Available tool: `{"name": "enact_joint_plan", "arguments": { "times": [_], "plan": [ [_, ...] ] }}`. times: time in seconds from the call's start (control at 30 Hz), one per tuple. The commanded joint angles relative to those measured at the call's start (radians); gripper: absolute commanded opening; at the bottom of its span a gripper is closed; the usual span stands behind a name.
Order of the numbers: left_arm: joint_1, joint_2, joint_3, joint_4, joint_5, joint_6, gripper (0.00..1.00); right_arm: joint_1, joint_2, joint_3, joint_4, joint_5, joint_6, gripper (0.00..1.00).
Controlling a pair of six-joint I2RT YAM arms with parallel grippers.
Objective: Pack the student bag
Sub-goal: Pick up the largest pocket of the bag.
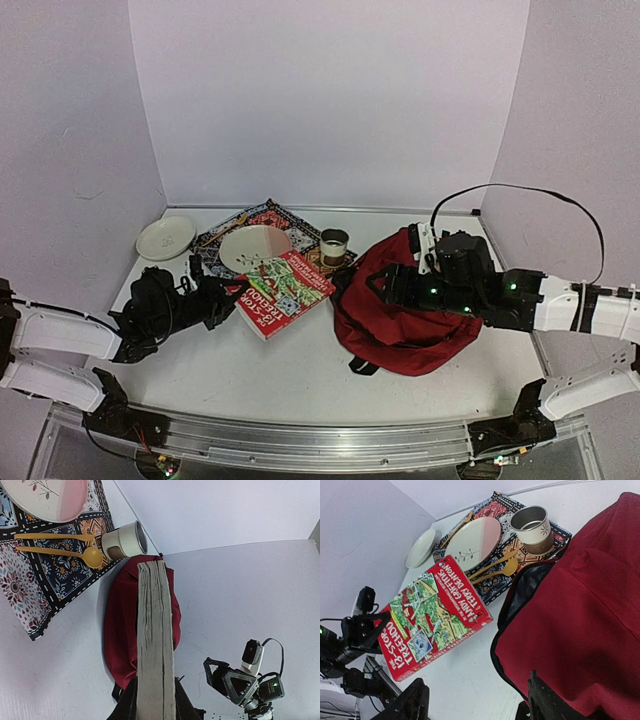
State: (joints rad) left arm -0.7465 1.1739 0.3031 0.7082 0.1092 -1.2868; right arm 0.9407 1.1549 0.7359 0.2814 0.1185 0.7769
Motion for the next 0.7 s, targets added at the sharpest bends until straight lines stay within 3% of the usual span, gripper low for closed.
{"name": "enact_joint_plan", "arguments": {
  "times": [0.0, 0.23, 0.67],
  "plan": [
    [0.076, -0.084, -0.039, 0.091, 0.089, -0.027, 0.00, 0.053, 0.060, 0.139, -0.334, 0.091, -0.144, 0.70],
    [0.188, -0.145, -0.088, 0.062, 0.204, -0.041, 0.00, 0.159, 0.275, 0.334, -0.700, 0.303, -0.186, 0.80],
    [0.222, -0.176, -0.111, 0.038, 0.266, -0.053, 0.00, 0.247, 0.618, 0.519, -0.906, 0.560, -0.106, 0.85]
  ]
}}
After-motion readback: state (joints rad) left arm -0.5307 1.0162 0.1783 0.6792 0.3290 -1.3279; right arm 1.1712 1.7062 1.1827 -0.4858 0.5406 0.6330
